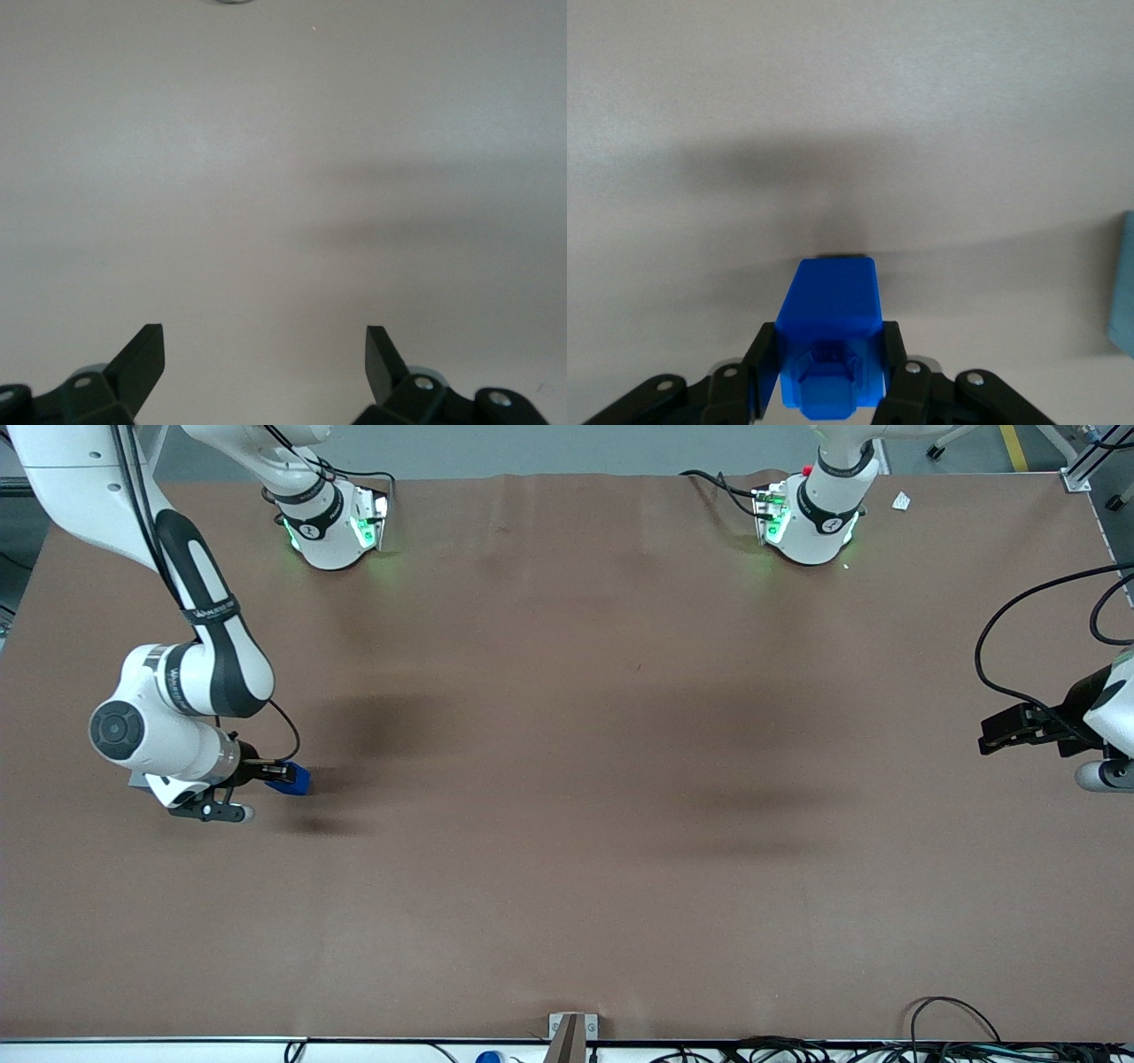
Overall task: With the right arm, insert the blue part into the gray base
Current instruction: 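Carry the blue block over the gray base's opening, then lower the blue block into the gray base's square opening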
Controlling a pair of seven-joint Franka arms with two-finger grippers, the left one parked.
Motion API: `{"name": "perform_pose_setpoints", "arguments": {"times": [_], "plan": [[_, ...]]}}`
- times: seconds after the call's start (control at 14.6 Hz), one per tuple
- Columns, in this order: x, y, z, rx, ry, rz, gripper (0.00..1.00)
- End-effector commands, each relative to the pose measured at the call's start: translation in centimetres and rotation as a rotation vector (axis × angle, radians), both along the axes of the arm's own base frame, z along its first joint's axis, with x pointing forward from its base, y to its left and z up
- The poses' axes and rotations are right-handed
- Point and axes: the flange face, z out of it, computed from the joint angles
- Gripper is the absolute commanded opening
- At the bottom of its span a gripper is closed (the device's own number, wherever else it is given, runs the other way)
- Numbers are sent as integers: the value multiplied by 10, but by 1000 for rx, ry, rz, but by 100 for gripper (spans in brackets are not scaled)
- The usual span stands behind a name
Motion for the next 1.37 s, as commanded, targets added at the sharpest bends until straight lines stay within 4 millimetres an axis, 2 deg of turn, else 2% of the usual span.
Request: {"name": "perform_pose_setpoints", "arguments": {"times": [0.0,0.14,0.34,0.55,0.76,0.96,1.31], "plan": [[10,-33,45,20,-13,-21,8],[8,-63,66,30,1,-6,6],[3,-117,95,57,53,-14,5],[-8,-167,93,68,43,44,4],[-13,-191,90,32,26,73,4],[-14,-196,88,13,30,93,4],[-20,-220,60,13,52,62,4]]}}
